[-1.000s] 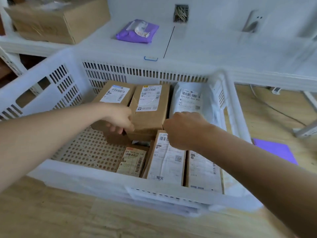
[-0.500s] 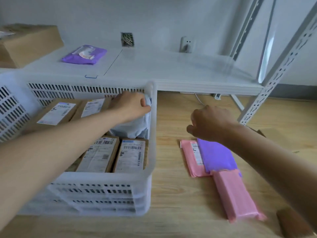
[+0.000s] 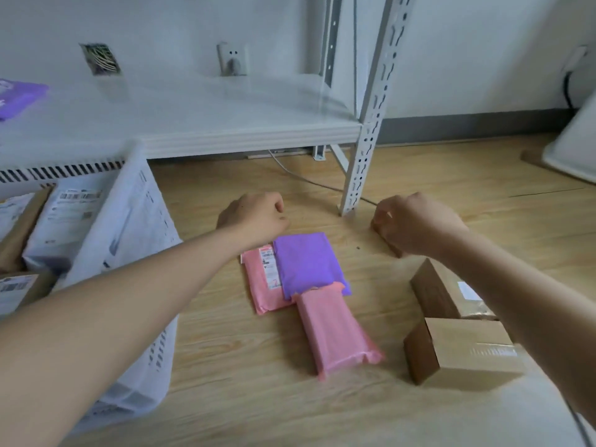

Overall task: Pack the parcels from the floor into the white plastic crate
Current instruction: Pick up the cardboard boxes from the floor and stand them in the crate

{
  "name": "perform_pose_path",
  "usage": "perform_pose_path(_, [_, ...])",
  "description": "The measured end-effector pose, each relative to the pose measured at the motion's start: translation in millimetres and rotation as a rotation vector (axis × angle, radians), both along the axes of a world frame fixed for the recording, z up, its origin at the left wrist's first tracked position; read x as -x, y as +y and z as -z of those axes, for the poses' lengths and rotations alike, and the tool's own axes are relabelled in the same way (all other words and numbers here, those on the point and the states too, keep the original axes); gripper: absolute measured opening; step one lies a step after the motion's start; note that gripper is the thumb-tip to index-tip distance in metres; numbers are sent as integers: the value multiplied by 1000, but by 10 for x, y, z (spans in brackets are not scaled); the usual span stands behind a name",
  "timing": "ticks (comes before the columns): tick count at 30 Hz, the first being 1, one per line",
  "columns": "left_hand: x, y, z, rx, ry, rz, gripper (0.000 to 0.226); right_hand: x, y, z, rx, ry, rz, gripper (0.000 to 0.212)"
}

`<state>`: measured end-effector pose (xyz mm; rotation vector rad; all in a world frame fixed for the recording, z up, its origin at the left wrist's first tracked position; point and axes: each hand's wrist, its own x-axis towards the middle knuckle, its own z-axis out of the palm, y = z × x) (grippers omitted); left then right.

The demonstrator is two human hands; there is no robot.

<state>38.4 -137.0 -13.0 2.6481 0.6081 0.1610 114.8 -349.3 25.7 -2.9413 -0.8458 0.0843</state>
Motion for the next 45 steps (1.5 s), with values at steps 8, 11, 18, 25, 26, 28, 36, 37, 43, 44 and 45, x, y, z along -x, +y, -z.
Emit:
perform_pose_path(8, [-656, -1017, 453, 45, 101, 96, 26, -626, -1188, 332, -62, 131, 156, 34])
perform_pose_path(11, [-857, -1312, 604, 51, 132, 125, 27, -789, -1535, 509, -96, 159, 210, 38])
perform_pose_path(18, [-1253, -1865, 1007, 171, 267, 151, 31, -1168, -1914, 1037, -254, 322, 331, 41])
perform_pose_path(25, [-1650, -2321, 1443, 403, 307, 63, 31, -1321, -1948, 1753, -188, 601, 417, 57])
perform_pose_path(26, [-1686, -2359, 1490, 432, 316, 64, 34, -1329, -1946, 1818, -198, 615, 425, 56])
perform_pose_path(28, [-1737, -2418, 1571, 481, 329, 77, 38, -1351, -1935, 1918, -249, 615, 450, 56])
perform_pose_path(36, [-1705, -2459, 1798, 907, 354, -20, 64, -1235, -1842, 2161, -806, 962, 582, 61])
perform_pose_path(37, [-1686, -2446, 1810, 970, 328, -42, 66, -1224, -1828, 2159, -868, 980, 590, 62])
perform_pose_path(43, [-1631, -2156, 1590, 1011, 56, -4, 81, -1148, -1732, 1915, -997, 832, 481, 57])
perform_pose_path(44, [-1607, -2103, 1523, 995, 25, 19, 88, -1118, -1692, 1852, -1026, 823, 437, 59])
perform_pose_path(45, [-1573, -2062, 1457, 974, 4, 43, 97, -1083, -1645, 1791, -1051, 824, 389, 62])
